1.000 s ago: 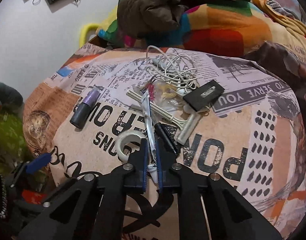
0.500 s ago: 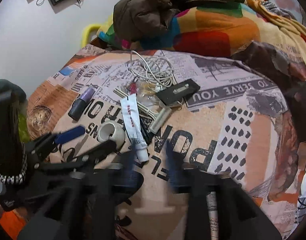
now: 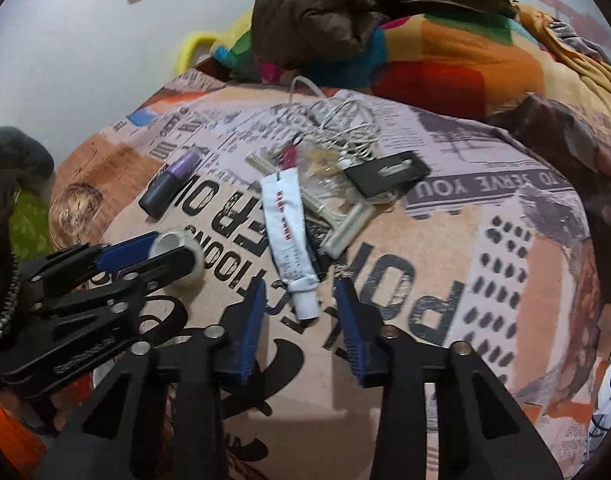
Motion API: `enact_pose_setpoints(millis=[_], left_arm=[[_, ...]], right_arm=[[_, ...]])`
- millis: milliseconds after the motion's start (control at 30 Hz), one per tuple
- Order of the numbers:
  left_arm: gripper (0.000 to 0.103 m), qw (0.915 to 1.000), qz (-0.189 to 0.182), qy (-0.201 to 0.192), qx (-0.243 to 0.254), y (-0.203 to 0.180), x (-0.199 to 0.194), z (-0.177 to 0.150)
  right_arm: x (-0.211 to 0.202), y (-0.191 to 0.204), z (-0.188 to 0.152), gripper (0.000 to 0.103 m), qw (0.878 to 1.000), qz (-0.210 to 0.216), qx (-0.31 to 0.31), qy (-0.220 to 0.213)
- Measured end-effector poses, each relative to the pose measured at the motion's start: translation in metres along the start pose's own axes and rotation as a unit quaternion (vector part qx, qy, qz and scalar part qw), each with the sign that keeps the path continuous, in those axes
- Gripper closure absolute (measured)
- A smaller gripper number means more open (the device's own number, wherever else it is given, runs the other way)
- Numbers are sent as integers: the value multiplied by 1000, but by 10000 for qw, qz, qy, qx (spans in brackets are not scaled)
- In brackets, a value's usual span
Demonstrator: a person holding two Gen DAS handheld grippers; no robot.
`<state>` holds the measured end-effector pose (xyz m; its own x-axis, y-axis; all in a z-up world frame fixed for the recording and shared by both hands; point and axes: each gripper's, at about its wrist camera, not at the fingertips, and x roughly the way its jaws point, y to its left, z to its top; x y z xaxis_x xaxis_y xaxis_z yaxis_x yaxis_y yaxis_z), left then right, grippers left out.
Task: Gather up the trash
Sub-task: 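Grasp the white tape roll with left tool while right tool grasps the white tube, then carry tape roll and white tube with both tools over the white bin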
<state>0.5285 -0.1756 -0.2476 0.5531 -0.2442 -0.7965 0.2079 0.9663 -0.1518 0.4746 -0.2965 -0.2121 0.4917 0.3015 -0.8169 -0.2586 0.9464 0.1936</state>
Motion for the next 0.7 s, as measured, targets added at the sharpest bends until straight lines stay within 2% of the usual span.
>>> enact_pose_setpoints(millis=[167,267,367,533,700], left_arm=[[66,9997,-90,44,-205,14,-7,-11],[66,9998,-72,12,-208,15,-9,-14],[66,9997,-137,-5,-216,15,-10,-15],[66,9993,-218,-70,-287,16,-14,-15],[66,9994,-185,-116,-287,14,-28,-14]], right_arm=[[16,-2,5,76,9998,52,182,76],[19,4,5,86,9999,-100,89,19],[19,9,3,86,9999,-154,-23,-3],[11,8,2,87,9998,173,103,-22],[-12,12,1,87,9988,424,134,-226]])
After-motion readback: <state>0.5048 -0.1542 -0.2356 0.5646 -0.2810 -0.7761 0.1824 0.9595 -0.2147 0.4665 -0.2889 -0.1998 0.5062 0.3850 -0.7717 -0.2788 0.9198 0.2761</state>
